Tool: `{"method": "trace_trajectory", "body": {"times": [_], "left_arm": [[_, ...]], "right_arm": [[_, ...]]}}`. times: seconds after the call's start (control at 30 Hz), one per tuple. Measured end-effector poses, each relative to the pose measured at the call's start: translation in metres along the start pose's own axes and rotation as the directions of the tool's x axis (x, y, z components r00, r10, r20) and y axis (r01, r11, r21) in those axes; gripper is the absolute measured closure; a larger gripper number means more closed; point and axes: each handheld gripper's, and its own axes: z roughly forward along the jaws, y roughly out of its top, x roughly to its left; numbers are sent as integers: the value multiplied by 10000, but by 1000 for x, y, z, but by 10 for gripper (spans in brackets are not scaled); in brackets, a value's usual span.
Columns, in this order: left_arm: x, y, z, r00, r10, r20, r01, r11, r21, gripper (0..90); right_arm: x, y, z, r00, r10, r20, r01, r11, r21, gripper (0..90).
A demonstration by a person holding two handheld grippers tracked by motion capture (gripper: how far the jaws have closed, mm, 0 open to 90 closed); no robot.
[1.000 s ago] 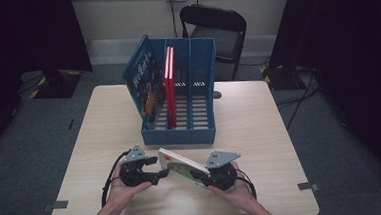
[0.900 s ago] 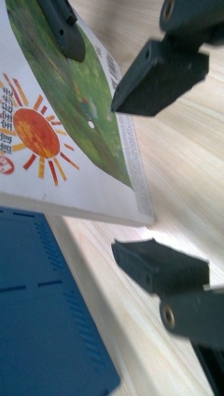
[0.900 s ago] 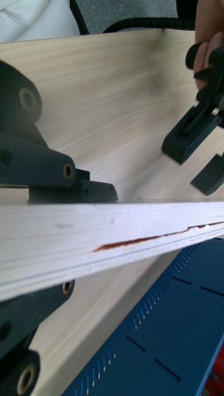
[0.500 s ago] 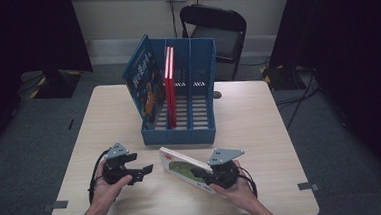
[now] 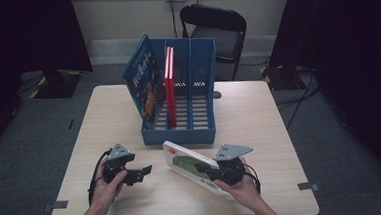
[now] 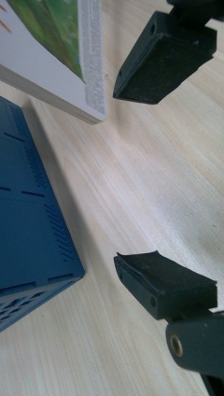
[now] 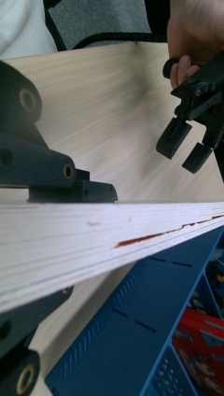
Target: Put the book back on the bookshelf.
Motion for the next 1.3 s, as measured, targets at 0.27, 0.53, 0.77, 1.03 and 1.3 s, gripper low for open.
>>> {"method": "trace_trajectory", "body": {"times": [0.27, 0.53, 0.77, 1.03, 1.3], "left_arm": [[-3, -1, 1, 9999, 133, -22, -133, 9999, 27, 161], [-5, -1, 1, 9997, 250, -3, -250, 9997, -15, 161], [-6, -1, 2, 9996, 273, 68, -273, 9996, 18, 161], [-7, -2, 3, 9996, 275, 21, -275, 9996, 85, 161], [-9, -3, 6, 9994, 335, 125, -338, 9991, 244, 161]], "right_arm": [[-4, 5, -9, 9997, 145, 173, -142, 9997, -195, 767], [-3, 13, -17, 9998, -95, 176, 99, 9997, -234, 767], [-3, 19, -24, 9995, -91, 302, 106, 9988, -482, 766], [-9, 25, -34, 9977, 117, 661, -66, 9970, -767, 766], [-15, 30, -43, 9911, 423, 1259, -280, 9932, -1134, 766]]}}
